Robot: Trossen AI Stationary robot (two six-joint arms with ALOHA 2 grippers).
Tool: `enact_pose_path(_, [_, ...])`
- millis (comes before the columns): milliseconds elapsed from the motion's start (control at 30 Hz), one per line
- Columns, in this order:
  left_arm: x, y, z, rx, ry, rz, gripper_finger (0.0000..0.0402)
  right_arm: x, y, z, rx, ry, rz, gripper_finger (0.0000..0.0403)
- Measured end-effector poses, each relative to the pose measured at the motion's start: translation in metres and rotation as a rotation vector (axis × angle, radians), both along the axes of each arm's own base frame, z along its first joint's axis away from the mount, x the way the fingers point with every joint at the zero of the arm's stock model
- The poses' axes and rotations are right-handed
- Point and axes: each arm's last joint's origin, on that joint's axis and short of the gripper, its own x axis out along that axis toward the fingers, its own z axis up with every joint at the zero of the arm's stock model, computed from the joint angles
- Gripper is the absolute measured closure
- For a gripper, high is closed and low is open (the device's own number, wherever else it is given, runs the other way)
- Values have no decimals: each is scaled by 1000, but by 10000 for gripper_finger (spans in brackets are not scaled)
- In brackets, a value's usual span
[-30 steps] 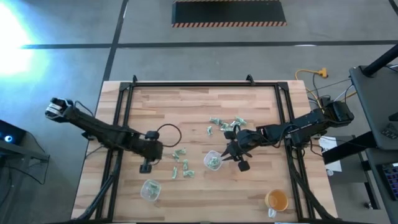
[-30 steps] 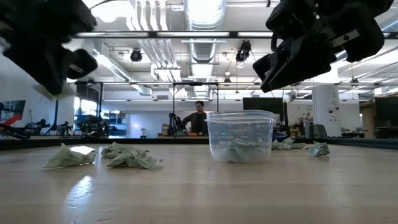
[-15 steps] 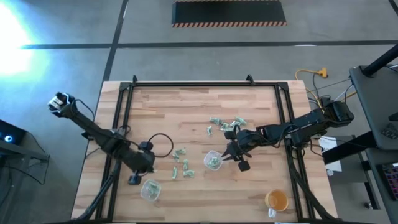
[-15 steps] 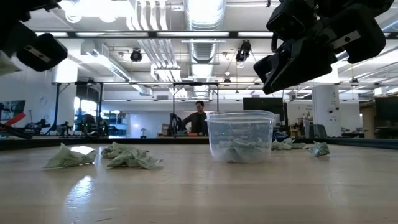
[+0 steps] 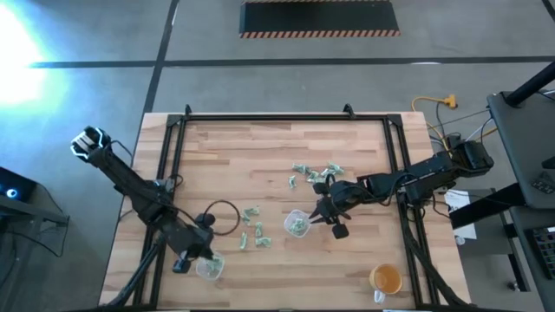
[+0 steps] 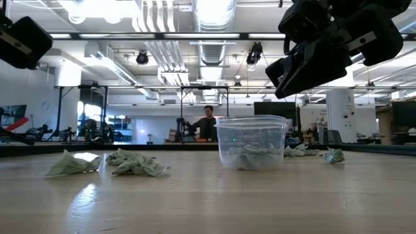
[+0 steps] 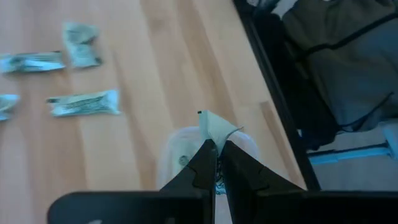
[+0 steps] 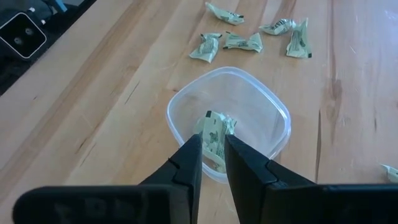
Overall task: Pick and place items into bin
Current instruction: Put the light green packet into the bottom transparent bin
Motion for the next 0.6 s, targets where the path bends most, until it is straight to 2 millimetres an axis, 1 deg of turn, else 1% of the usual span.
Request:
enact_pose_path(167, [7,-12,-15,-9,88,-14,400,0,0,0,9,11,-9,342])
enact_pose_path(333, [11,-18,-29,12,162,-34,400,-1,0,-1,10,22,-11,342])
enact_pose_path(433, [12,-19,-32,13,178,-43,400,-1,0,-2,11,26,-12,342])
enact_pose_path(600, [11,-18,-29,-3,188,-14,400,-1,0,-2,12,26,-13,342])
